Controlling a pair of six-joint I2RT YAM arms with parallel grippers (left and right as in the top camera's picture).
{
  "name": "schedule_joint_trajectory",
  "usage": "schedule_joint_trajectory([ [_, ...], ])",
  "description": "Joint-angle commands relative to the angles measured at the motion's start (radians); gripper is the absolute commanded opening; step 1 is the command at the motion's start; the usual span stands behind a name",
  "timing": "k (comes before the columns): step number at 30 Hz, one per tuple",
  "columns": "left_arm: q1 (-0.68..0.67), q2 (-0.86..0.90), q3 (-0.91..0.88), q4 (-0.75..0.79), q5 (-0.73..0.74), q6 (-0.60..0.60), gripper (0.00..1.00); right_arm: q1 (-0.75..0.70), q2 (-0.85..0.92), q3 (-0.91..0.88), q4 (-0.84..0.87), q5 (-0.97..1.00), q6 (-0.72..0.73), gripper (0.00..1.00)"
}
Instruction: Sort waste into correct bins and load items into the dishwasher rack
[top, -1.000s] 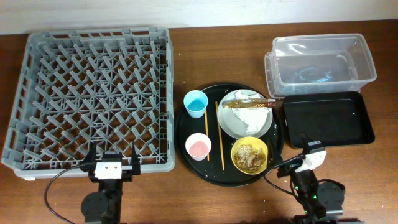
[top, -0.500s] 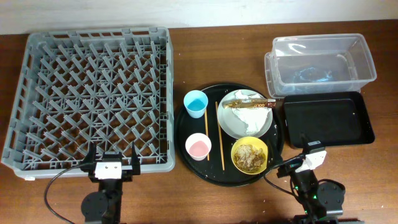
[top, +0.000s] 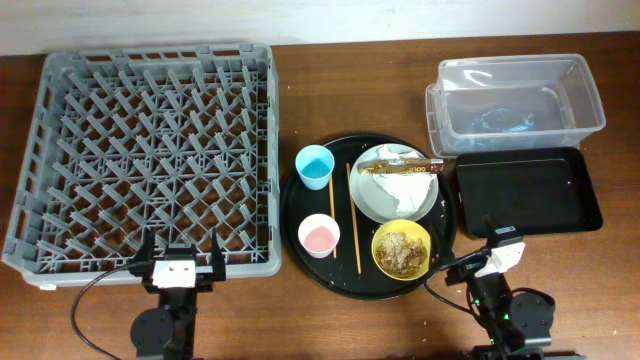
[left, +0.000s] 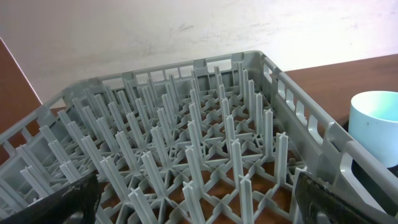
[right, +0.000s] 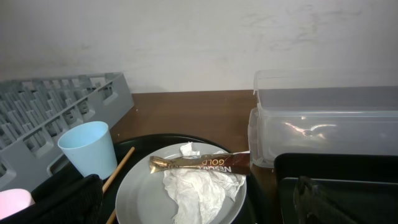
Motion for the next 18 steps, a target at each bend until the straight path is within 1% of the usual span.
schedule_joint_trajectory([
  [1,-0.005,-0.01,-0.006,-0.001,-0.007,0.013,0.99,-0.005,-0.006,-0.008,0.0,-0.013,-0.006,0.98],
  [12,-0.005,-0.01,-0.006,0.015,-0.006,0.013,0.99,-0.006,-0.006,-0.008,0.012,-0.013,-0.007,0.98],
  [14,-0.005,-0.01,-0.005,-0.002,0.008,0.013,0.99,-0.006,-0.006,-0.008,0.031,-0.018,-0.007,0.98],
  [18,-0.005,-0.009,-0.006,0.003,-0.038,0.013,1.0,-0.006,-0.006,0.012,0.048,-0.039,-0.007,0.99],
])
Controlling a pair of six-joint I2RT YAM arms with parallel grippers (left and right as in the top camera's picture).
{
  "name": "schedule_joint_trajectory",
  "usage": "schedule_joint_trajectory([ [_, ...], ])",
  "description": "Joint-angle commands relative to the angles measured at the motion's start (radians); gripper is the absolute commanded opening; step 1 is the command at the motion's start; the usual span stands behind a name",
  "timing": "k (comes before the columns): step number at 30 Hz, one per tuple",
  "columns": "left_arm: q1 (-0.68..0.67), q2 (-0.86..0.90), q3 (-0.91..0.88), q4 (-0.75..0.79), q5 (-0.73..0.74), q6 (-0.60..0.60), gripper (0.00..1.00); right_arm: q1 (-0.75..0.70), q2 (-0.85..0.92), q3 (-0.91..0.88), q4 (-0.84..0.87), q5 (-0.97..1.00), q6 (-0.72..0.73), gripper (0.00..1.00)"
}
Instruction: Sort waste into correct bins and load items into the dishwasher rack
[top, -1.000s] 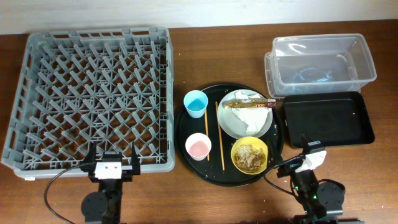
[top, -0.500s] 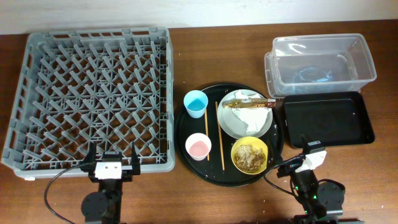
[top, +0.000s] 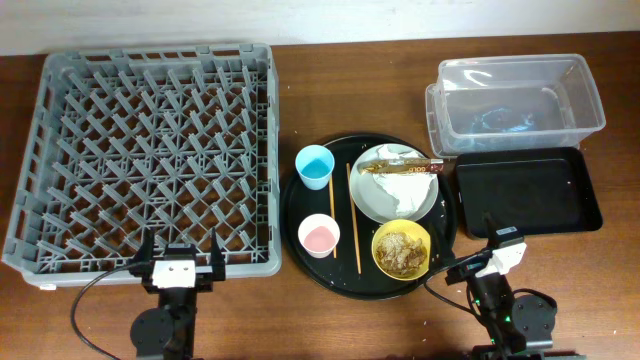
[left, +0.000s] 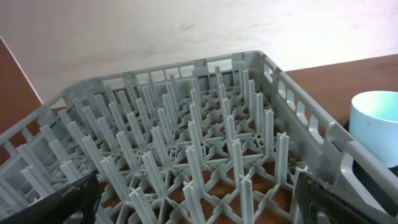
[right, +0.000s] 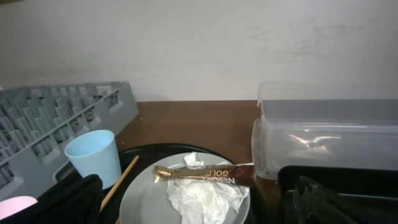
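Observation:
The grey dishwasher rack (top: 145, 150) fills the table's left side. On a round black tray (top: 368, 150) stand a blue cup (top: 315, 166), a pink cup (top: 319, 235), two wooden chopsticks (top: 354, 220), a yellow bowl of food scraps (top: 402, 248) and a white plate (top: 394, 195). The plate carries a crumpled napkin (right: 202, 199) and a brown Nescafe sachet (right: 202, 175). My left gripper (left: 196, 208) is open at the rack's near edge. My right gripper (right: 196, 205) is open, low at the front and facing the plate; neither holds anything.
A clear plastic bin (top: 515, 105) stands at the back right, with a shallow black rectangular tray (top: 528, 192) in front of it. Both arm bases sit at the table's front edge.
The right wrist view now looks slightly higher, so the plate, blue cup and bin sit a little lower in it. The left gripper and every object are where they were.

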Motion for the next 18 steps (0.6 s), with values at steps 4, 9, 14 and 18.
schedule_joint_trajectory([
  [4,-0.005,-0.009,-0.005,0.002,-0.012,0.012,0.99,-0.006,-0.006,0.034,0.01,-0.018,-0.019,0.99],
  [9,-0.006,-0.009,-0.002,0.073,0.065,0.01,1.0,-0.006,-0.006,0.082,0.013,-0.019,-0.036,0.99],
  [14,-0.006,-0.008,0.069,0.092,0.079,0.008,1.0,-0.006,0.03,0.178,0.01,-0.019,-0.091,0.98],
  [18,-0.006,0.035,0.196,0.093,0.07,0.01,1.0,-0.006,0.152,0.315,0.005,-0.019,-0.175,0.98],
])
